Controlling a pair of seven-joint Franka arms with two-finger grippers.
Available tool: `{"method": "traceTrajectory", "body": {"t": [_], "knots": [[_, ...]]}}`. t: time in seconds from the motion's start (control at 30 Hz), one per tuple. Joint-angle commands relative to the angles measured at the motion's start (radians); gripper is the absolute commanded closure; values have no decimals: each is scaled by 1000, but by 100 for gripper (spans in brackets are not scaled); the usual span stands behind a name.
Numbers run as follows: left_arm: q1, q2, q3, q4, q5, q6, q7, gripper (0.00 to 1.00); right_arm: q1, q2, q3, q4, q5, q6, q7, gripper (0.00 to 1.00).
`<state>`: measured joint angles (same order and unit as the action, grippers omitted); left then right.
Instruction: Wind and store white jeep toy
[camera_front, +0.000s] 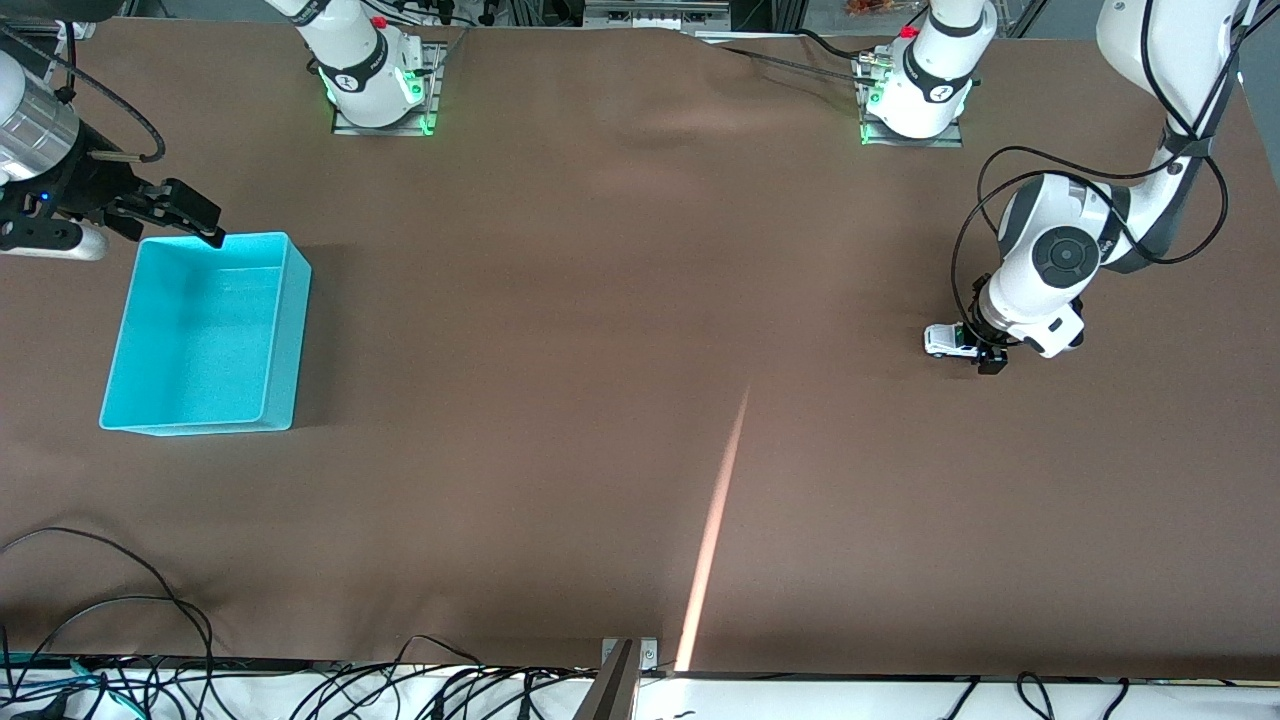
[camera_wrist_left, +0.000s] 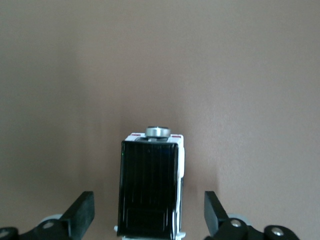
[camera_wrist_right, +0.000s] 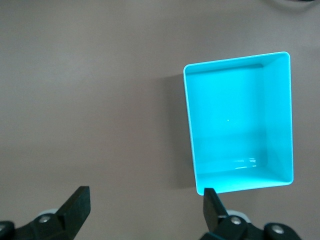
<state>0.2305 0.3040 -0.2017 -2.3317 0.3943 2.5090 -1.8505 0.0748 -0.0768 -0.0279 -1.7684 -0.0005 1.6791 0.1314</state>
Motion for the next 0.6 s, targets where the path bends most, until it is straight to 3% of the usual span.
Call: {"method": "traceTrajectory", "body": {"t": [0.0, 0.07, 0.23, 0.3, 0.43, 0.57], "knots": [[21, 6, -5, 8, 40, 8, -36, 14, -4, 0, -9, 7, -10, 8, 4, 0], [21, 6, -5, 8, 40, 8, -38, 26, -6, 12, -10, 18, -10, 7, 4, 0], [24, 17, -7, 9, 40, 8, -45, 69, -6, 12, -9, 17, -10, 8, 4, 0], [24, 15, -7, 11, 38, 7, -47, 82, -7, 14, -7, 18, -10, 10, 4, 0], [24, 10, -7, 17, 38, -6, -49, 92, -50, 14, 11, 14, -3, 11, -1, 0], [15, -5, -12, 22, 38, -10, -49, 95, -89, 12, 49, 17, 22, 5, -16, 0]]}}
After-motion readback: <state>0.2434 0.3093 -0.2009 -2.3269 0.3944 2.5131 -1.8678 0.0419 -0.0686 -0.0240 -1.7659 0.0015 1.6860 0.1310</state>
